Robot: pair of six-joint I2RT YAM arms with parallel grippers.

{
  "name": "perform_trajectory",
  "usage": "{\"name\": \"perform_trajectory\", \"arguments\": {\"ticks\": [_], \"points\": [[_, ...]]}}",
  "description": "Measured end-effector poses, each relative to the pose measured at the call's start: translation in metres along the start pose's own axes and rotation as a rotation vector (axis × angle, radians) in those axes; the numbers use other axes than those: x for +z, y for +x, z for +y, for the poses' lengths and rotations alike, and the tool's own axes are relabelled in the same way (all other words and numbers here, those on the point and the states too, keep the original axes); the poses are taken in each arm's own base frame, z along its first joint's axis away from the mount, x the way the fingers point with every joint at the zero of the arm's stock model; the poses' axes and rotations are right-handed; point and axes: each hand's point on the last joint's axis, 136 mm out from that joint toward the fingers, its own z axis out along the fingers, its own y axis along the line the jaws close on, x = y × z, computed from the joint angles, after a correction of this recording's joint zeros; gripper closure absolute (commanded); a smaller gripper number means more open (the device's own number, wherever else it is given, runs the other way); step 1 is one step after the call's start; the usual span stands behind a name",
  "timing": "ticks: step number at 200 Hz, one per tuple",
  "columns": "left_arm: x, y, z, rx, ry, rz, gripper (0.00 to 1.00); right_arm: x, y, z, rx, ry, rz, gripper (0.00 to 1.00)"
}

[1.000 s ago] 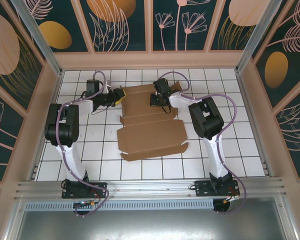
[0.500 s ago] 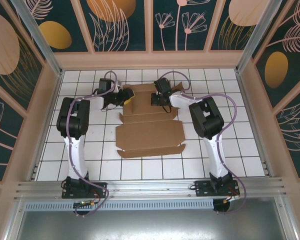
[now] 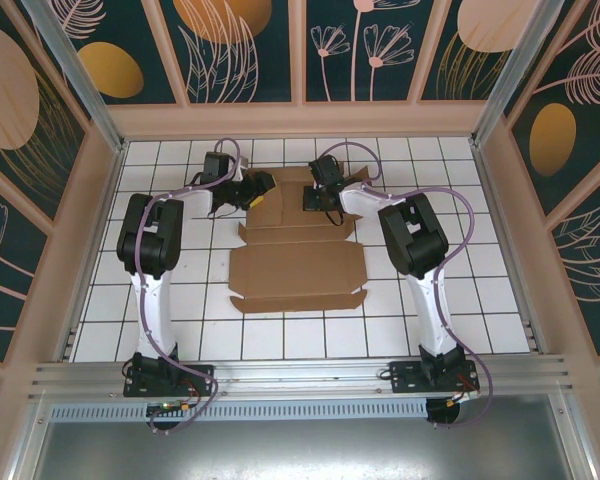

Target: Fold the paper box

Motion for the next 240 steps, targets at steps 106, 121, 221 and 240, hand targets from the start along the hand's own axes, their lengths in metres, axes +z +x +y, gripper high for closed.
{"name": "perform_trajectory", "arguments": {"ticks": [106, 121, 221, 240], "points": [[-0.060, -0.022, -0.008, 0.123, -0.343, -0.175, 0.40, 0.000, 0.000, -0.001, 0.001, -0.013, -0.007, 1.00], [-0.076, -0.029, 0.002, 0.115, -0.378, -0.216, 0.44, 0.000, 0.000, -0.002, 0.002, -0.016, -0.007, 1.00], [-0.082, 0.002, 0.091, -0.052, -0.485, -0.149, 0.47, -0.001, 0.001, -0.002, -0.004, -0.027, -0.011, 1.00], [-0.085, -0.001, 0.093, -0.036, -0.519, -0.158, 0.46, -0.001, 0.001, -0.002, -0.004, -0.027, -0.011, 1.00]]}}
